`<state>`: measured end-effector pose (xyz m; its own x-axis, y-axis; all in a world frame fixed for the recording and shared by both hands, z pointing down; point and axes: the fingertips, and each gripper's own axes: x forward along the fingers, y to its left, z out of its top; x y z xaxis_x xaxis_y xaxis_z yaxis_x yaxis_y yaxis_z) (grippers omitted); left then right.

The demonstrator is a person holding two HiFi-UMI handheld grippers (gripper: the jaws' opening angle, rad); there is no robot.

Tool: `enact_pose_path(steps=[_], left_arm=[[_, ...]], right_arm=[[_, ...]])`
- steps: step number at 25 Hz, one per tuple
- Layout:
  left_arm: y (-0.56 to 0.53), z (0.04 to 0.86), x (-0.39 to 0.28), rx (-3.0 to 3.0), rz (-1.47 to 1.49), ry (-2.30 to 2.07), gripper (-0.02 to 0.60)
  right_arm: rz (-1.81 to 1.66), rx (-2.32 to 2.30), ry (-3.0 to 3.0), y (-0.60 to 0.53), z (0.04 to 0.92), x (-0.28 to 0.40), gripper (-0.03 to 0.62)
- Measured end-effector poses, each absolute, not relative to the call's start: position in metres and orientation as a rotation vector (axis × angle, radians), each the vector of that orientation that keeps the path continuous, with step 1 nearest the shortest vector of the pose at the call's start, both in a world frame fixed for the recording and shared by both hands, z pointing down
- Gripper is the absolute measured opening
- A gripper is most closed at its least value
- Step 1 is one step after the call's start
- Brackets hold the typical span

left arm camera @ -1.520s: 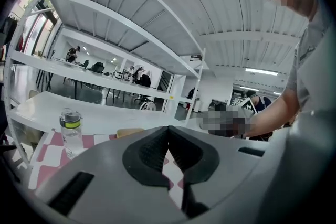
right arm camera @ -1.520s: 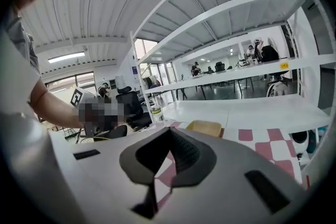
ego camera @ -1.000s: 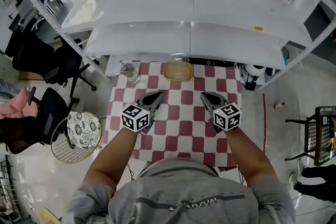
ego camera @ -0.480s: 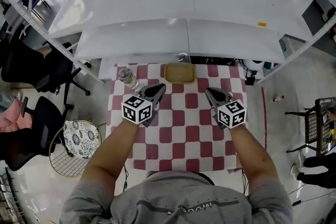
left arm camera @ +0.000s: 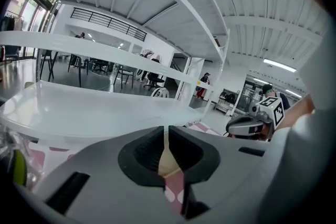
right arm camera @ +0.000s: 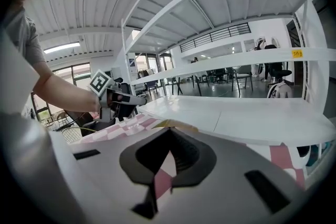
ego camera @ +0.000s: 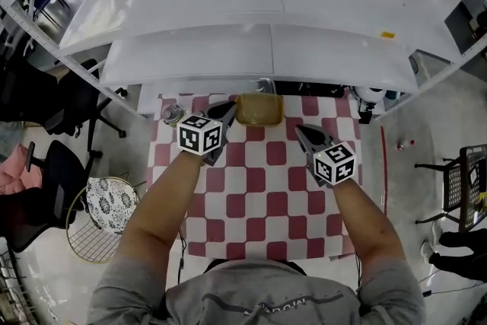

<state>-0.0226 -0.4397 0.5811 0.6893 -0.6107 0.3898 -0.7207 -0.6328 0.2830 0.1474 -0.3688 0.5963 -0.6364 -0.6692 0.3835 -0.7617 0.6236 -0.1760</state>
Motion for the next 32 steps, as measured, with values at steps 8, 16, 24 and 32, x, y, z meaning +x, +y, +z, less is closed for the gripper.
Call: enact_pose_path(steps=[8, 16, 24, 32], left_arm=[[-0.502, 0.611, -0.008, 2.390, 0.432, -1.032, 0.129], [-0.536, 0.639, 0.001, 2.282, 0.462, -0.978, 0.234], [-0.551, 0.661, 0.009, 2.202, 0.528, -0.890, 0.276], [-0.554, 0.675, 0.016, 2.186, 0.639, -0.854, 0.276]], right_arm=[[0.495, 1.166, -2.549, -0.394, 0.623, 0.166, 0.025], [0.517, 1.159, -2.558, -0.407, 0.635, 0.171, 0.025], [0.532, 1.153, -2.570, -0.410, 0.643, 0.171, 0.025], [0.542, 1.149, -2.566, -0.411, 0.644, 0.172, 0.025]])
